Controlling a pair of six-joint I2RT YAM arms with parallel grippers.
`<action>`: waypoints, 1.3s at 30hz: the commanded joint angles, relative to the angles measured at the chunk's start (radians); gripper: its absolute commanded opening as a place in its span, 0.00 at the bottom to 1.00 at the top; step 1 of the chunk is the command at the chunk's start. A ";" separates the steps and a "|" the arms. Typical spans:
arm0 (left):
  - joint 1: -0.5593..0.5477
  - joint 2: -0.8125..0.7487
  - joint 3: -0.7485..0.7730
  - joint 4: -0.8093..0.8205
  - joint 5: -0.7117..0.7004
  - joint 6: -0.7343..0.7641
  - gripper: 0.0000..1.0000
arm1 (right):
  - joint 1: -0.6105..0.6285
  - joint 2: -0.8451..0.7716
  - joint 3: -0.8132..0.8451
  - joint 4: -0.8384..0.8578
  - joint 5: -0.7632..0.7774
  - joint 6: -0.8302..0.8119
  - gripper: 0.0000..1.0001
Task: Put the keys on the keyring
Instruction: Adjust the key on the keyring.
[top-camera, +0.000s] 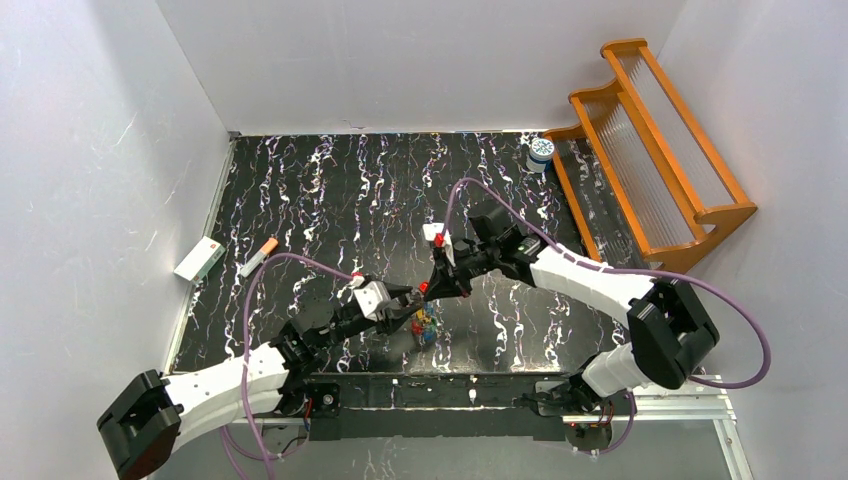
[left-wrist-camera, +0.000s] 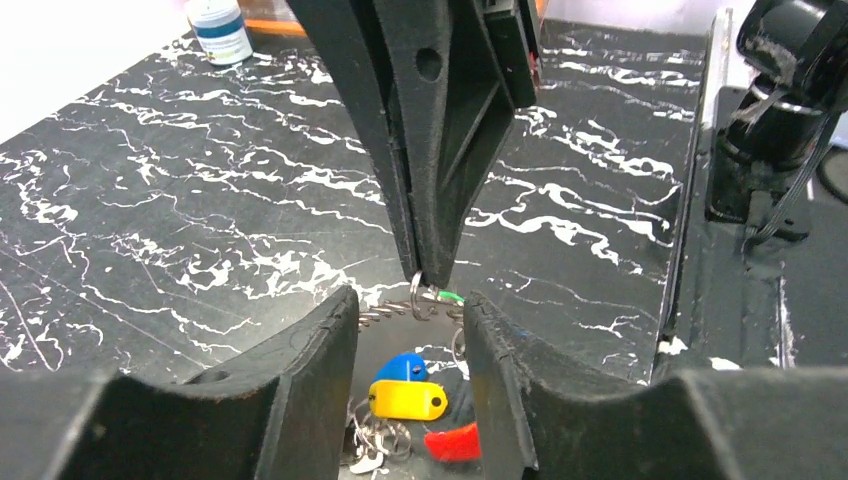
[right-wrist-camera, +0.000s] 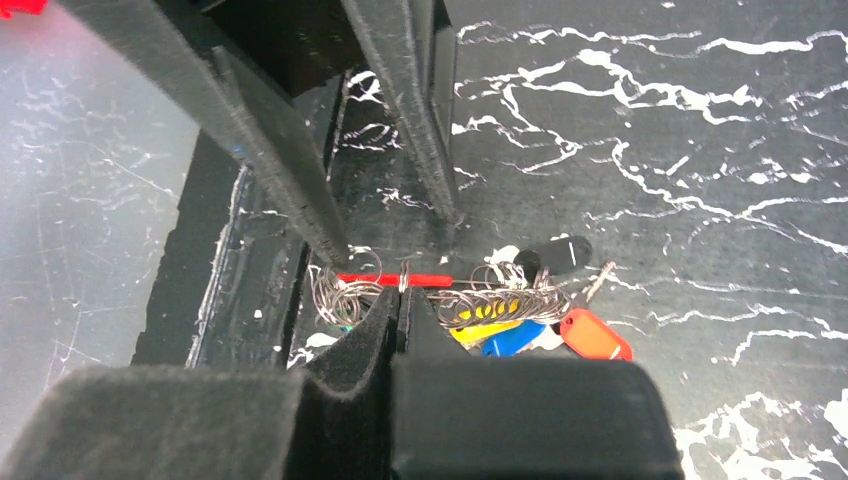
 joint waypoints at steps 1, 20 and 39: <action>-0.001 -0.010 0.092 -0.203 0.003 0.104 0.43 | 0.013 0.021 0.115 -0.242 0.095 -0.129 0.01; -0.003 0.074 0.190 -0.414 0.098 0.200 0.28 | 0.178 0.139 0.318 -0.482 0.362 -0.223 0.01; -0.002 0.162 0.202 -0.340 0.147 0.174 0.00 | 0.195 0.135 0.299 -0.455 0.356 -0.207 0.01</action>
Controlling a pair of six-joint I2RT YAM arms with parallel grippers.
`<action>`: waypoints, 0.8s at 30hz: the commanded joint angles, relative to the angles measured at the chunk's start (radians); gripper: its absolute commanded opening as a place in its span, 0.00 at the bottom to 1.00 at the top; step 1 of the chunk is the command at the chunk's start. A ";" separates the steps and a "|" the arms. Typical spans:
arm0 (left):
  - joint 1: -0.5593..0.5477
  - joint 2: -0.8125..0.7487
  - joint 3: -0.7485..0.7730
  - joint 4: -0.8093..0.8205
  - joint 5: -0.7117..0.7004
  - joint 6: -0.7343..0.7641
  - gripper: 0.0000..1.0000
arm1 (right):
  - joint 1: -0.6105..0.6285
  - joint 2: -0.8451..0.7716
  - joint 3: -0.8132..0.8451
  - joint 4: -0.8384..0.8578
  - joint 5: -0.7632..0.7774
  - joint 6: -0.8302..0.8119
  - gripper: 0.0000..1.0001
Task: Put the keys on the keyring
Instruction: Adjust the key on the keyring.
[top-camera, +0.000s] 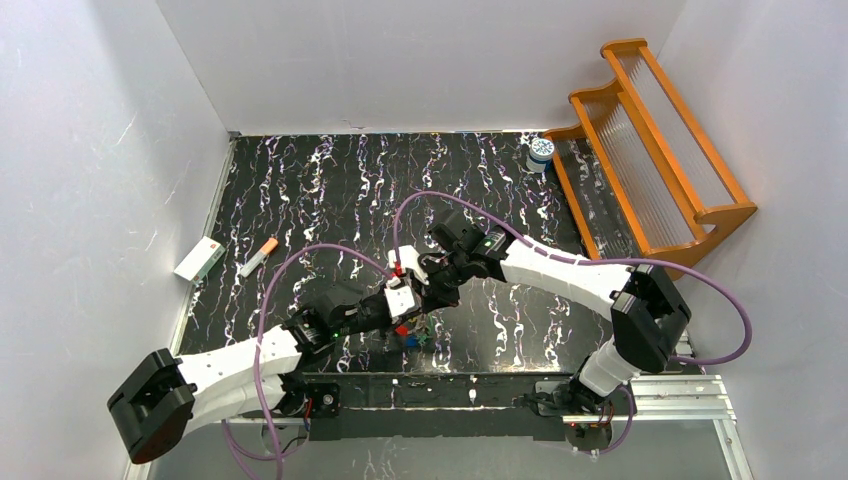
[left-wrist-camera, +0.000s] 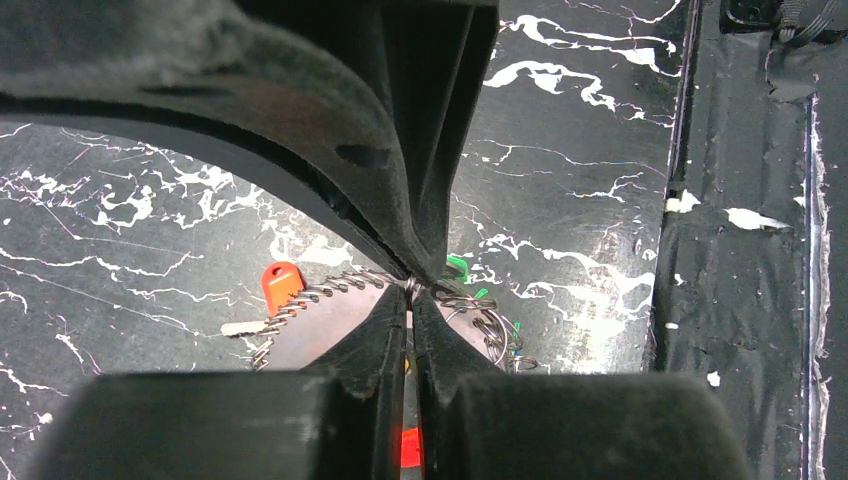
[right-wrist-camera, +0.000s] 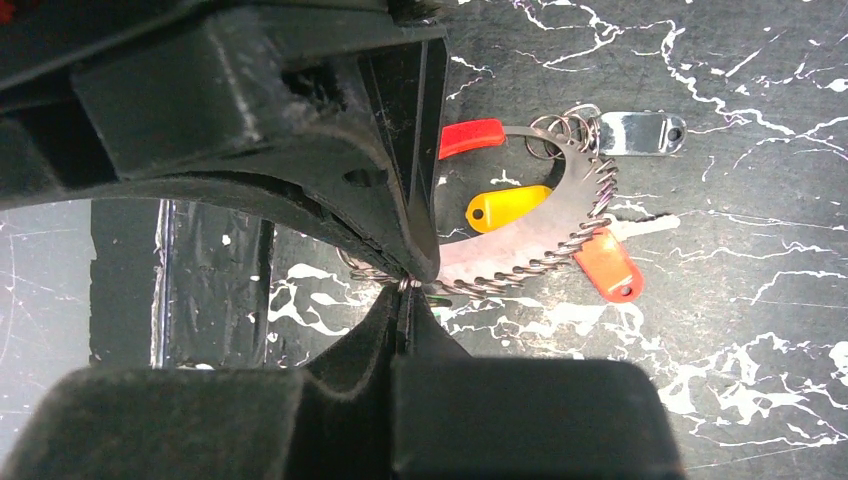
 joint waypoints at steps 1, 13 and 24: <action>-0.003 -0.001 0.024 0.048 0.034 -0.025 0.00 | 0.007 -0.001 0.027 0.030 -0.015 -0.003 0.01; -0.002 -0.078 -0.058 0.162 -0.044 -0.144 0.00 | -0.116 -0.108 -0.114 0.230 -0.193 0.111 0.38; -0.003 -0.120 -0.158 0.475 -0.066 -0.323 0.00 | -0.248 -0.250 -0.375 0.674 -0.483 0.321 0.50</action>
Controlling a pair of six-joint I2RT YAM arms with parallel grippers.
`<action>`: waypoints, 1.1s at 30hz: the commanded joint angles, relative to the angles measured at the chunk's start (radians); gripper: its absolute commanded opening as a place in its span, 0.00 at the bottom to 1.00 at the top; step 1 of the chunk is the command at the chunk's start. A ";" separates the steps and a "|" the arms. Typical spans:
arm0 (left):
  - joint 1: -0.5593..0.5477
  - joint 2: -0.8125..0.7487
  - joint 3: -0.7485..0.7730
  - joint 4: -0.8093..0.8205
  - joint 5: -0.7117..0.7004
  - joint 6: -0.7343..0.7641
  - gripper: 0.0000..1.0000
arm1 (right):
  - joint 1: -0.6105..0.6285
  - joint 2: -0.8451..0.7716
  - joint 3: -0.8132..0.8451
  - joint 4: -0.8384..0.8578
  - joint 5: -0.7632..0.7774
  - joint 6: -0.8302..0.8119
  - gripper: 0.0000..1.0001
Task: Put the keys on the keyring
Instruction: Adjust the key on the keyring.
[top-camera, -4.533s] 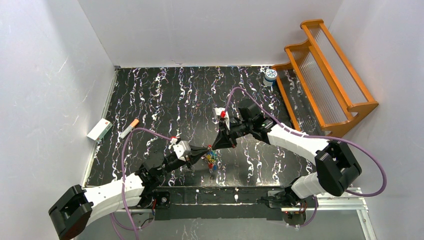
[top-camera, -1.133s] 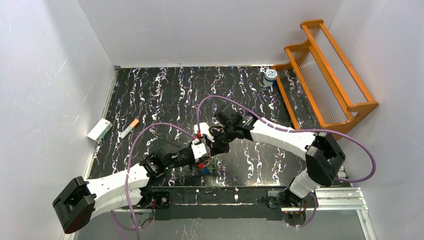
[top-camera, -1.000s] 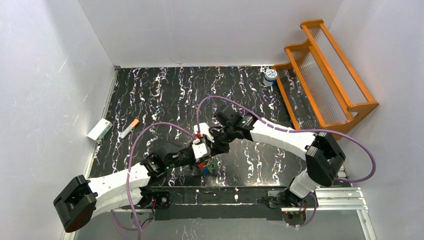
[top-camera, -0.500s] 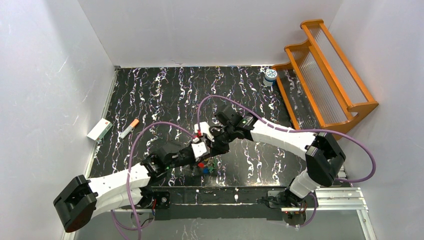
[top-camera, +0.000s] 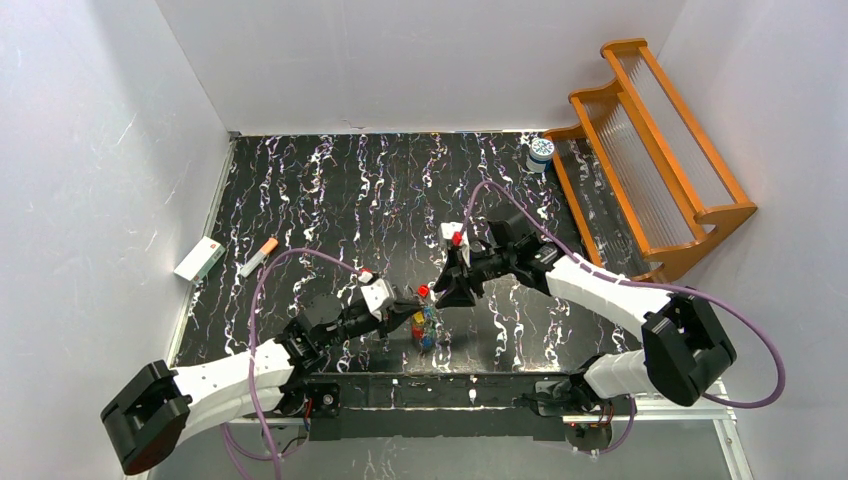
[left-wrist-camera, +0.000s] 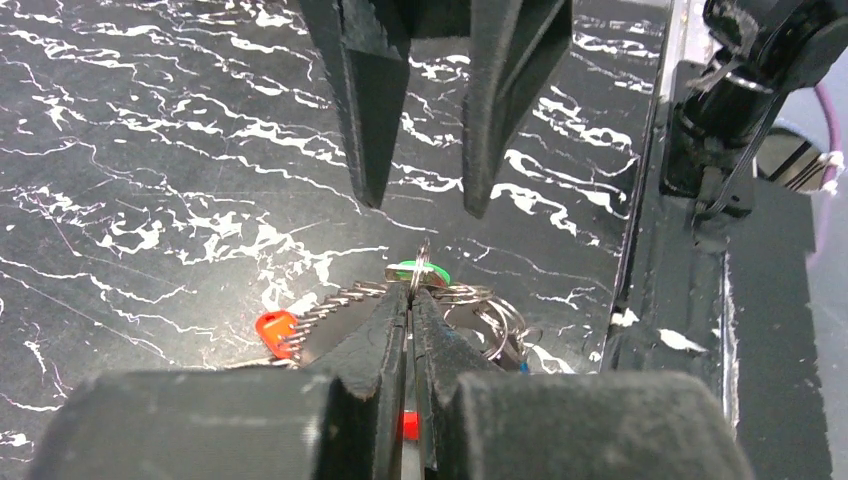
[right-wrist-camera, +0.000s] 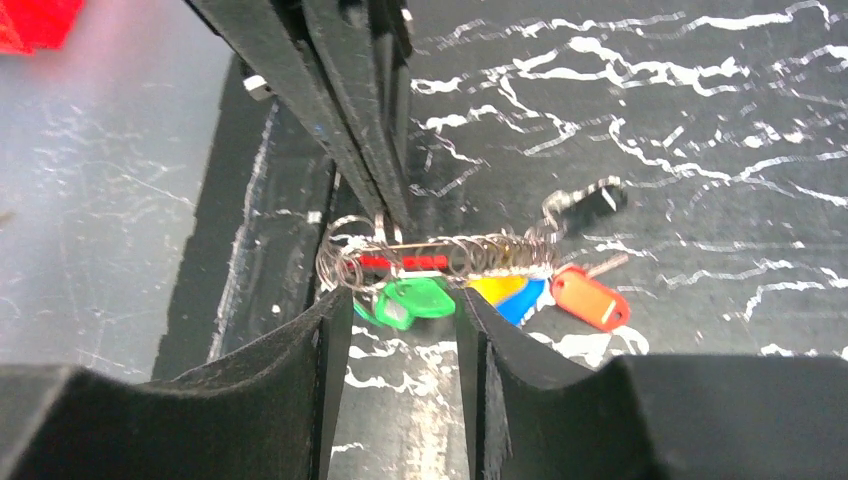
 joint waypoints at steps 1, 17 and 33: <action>-0.003 -0.034 -0.024 0.190 -0.020 -0.077 0.00 | -0.005 -0.030 -0.042 0.230 -0.142 0.098 0.50; -0.002 -0.078 -0.049 0.208 -0.026 -0.097 0.00 | -0.004 0.051 -0.006 0.225 -0.133 0.121 0.21; -0.002 -0.078 -0.056 0.219 -0.035 -0.097 0.00 | -0.005 0.075 -0.012 0.138 -0.111 0.052 0.01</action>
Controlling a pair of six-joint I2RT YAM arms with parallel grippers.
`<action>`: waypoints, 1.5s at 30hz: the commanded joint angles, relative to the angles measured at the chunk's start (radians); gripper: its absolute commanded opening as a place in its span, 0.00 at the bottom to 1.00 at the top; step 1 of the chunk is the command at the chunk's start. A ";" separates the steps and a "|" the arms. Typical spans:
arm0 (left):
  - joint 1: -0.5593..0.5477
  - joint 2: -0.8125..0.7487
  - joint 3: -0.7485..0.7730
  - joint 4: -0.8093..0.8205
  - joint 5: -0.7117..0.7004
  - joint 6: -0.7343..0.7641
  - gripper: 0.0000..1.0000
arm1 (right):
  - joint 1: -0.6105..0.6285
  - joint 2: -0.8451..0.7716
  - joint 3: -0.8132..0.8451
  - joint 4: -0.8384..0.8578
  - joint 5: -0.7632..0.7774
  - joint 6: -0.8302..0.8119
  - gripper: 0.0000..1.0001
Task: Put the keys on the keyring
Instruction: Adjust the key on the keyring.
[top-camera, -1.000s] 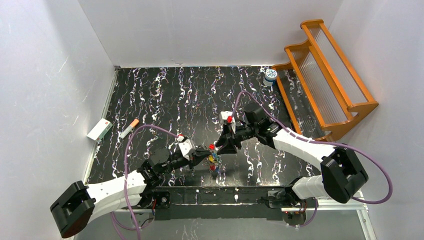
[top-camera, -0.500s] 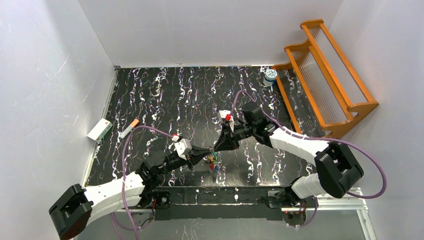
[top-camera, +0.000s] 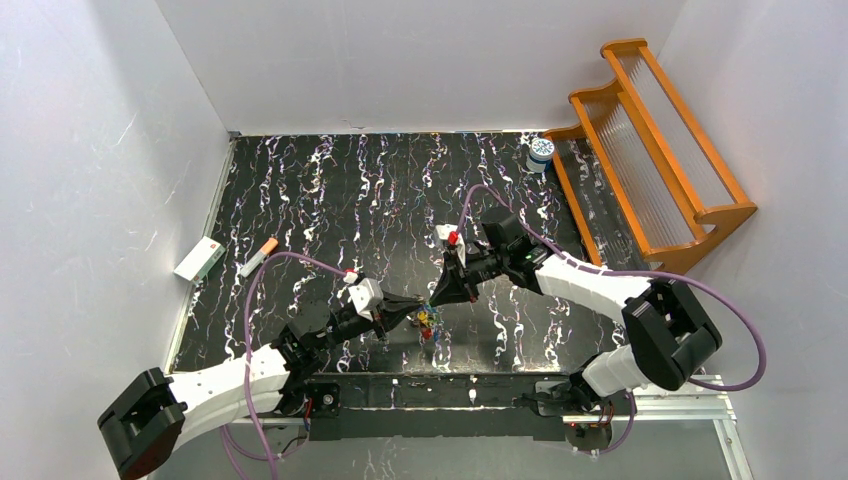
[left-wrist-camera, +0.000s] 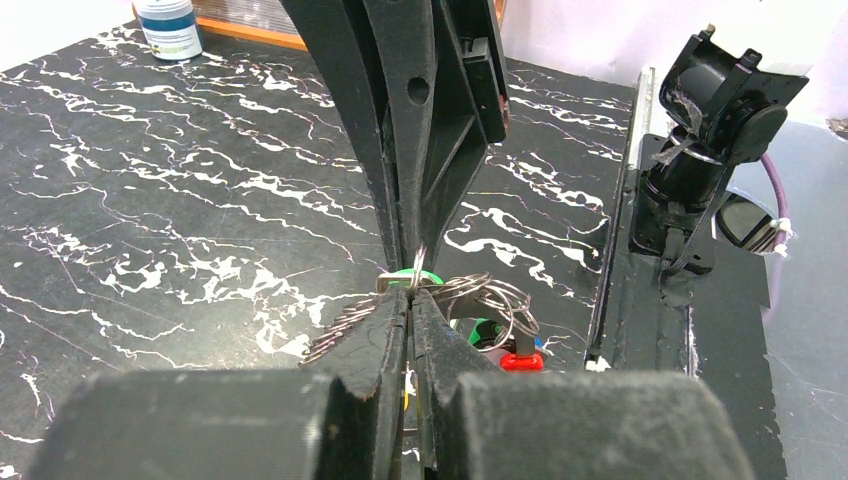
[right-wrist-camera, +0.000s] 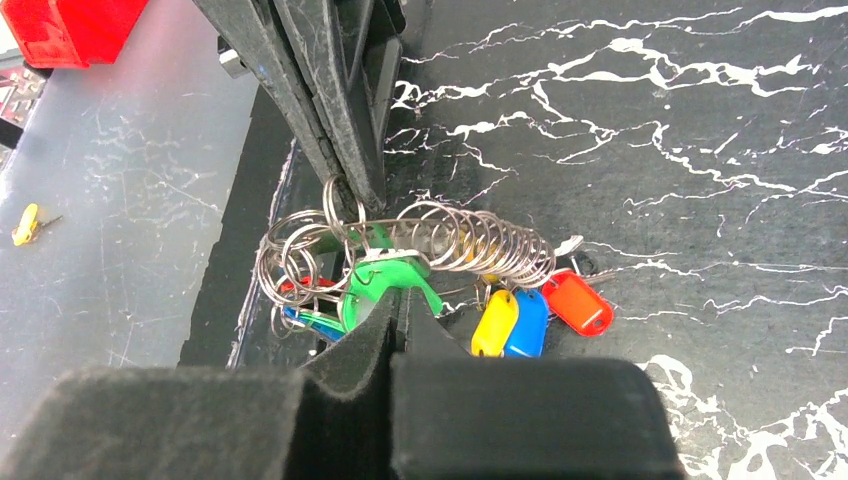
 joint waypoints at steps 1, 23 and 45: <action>-0.003 -0.018 -0.005 0.067 -0.017 -0.003 0.00 | -0.001 -0.014 0.027 -0.038 0.004 -0.051 0.01; -0.002 -0.010 -0.009 0.071 -0.028 -0.003 0.00 | 0.020 -0.074 0.012 0.154 -0.043 0.016 0.45; -0.002 -0.002 -0.005 0.060 -0.048 0.026 0.29 | 0.050 -0.037 0.086 -0.057 0.030 -0.108 0.01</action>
